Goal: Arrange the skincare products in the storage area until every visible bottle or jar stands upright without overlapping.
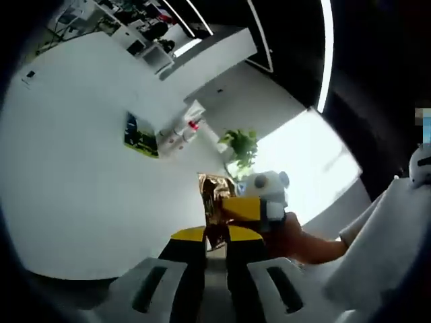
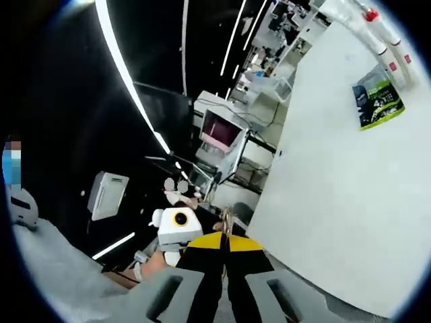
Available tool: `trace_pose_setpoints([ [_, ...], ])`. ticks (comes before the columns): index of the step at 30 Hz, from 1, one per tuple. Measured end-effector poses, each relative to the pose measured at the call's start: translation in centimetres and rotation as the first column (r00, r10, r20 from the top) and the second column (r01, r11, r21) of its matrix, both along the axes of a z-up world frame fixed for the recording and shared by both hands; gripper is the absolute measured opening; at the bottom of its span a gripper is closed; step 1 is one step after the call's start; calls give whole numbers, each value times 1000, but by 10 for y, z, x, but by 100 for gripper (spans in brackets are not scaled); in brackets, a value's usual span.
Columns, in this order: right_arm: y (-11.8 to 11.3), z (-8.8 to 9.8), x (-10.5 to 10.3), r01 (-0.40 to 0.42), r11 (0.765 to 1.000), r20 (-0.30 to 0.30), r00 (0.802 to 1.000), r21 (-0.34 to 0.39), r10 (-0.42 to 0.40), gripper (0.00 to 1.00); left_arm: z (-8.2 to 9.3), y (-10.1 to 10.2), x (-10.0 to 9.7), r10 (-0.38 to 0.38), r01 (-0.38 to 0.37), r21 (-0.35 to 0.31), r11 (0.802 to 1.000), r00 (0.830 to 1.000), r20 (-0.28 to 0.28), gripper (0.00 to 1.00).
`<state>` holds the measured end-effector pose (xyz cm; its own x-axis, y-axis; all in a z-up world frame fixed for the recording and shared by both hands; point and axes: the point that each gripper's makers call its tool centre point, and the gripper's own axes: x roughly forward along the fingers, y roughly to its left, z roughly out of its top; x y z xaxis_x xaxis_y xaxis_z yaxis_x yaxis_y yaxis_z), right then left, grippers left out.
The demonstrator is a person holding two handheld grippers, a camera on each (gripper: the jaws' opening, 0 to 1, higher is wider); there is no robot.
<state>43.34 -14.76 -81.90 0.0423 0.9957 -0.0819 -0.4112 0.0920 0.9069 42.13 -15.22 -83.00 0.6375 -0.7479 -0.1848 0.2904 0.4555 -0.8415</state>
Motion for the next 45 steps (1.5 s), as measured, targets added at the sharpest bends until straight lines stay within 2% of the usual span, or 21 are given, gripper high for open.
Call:
trace_pose_setpoints([
  [1, 0, 0, 0, 3, 1000, -4, 1000, 4, -3, 0, 4, 0, 0, 1, -1, -27, 1000, 1000, 4, 0],
  [4, 1, 2, -2, -12, 1000, -4, 1000, 15, 12, 0, 4, 1, -2, -12, 12, -17, 1000, 1000, 7, 0],
  [7, 2, 2, 0, -4, 1000, 34, 999, 12, 3, 0, 4, 5, -2, -11, 11, -18, 1000, 1000, -2, 0],
  [8, 2, 1, 7, 37, 999, 56, 998, 9, -37, 3, 4, 6, -2, -10, 10, -26, 1000, 1000, -3, 0],
  [9, 1, 3, 10, 53, 998, 51, 997, 19, -54, 5, 5, 6, -3, -13, 12, -29, 999, 1000, -7, 0],
  [11, 0, 8, 12, 47, 998, 17, 999, 47, -48, 3, 3, 6, -5, -26, 26, -29, 999, 1000, -11, 0],
  [17, 2, 10, 9, 14, 999, 29, 999, 45, -15, 0, 2, 5, -10, -37, 34, -80, 996, 999, -34, 0],
  [21, 2, 11, 12, 38, 996, -19, 999, 74, -37, 0, 6, 6, -8, -14, 13, -108, 994, 1000, -16, 0],
  [23, 3, 13, 12, 53, 995, -42, 998, 90, -49, 0, 4, 4, -10, -33, 30, -110, 993, 999, -29, 0],
  [24, 3, 12, 11, 47, 995, -40, 998, 87, -44, 0, 4, 3, -11, -34, 31, -112, 993, 999, -29, 0],
  [25, 3, 11, 11, 46, 996, -38, 998, 81, -43, 0, 4, 4, -10, -32, 32, -93, 995, 999, -6, 0],
  [28, 4, 13, 10, 50, 995, -36, 998, 92, -46, 0, 5, 6, -10, -19, 16, -112, 994, 999, -25, 0],
  [32, 4, 6, 6, 24, 998, -6, 1000, 58, -23, 0, 5, 13, -7, 17, -23, -146, 989, 999, -40, 0],
  [34, 4, 4, 6, 25, 998, -9, 1000, 55, -25, 0, 5, 16, -5, 31, -38, -155, 987, 998, -47, 0],
  [37, 5, 4, 5, 18, 998, -5, 1000, 59, -17, 0, 5, 14, -6, 21, -29, -151, 988, 998, -53, 0],
  [41, 5, 4, 7, 25, 998, 0, 1000, 60, -25, 0, 4, 15, -4, 34, -45, -177, 983, 997, -69, 0],
  [45, 3, -2, 9, 19, 999, 7, 1000, 40, -20, 0, 1, 18, 0, 42, -57, -178, 982, 995, -87, 0],
])
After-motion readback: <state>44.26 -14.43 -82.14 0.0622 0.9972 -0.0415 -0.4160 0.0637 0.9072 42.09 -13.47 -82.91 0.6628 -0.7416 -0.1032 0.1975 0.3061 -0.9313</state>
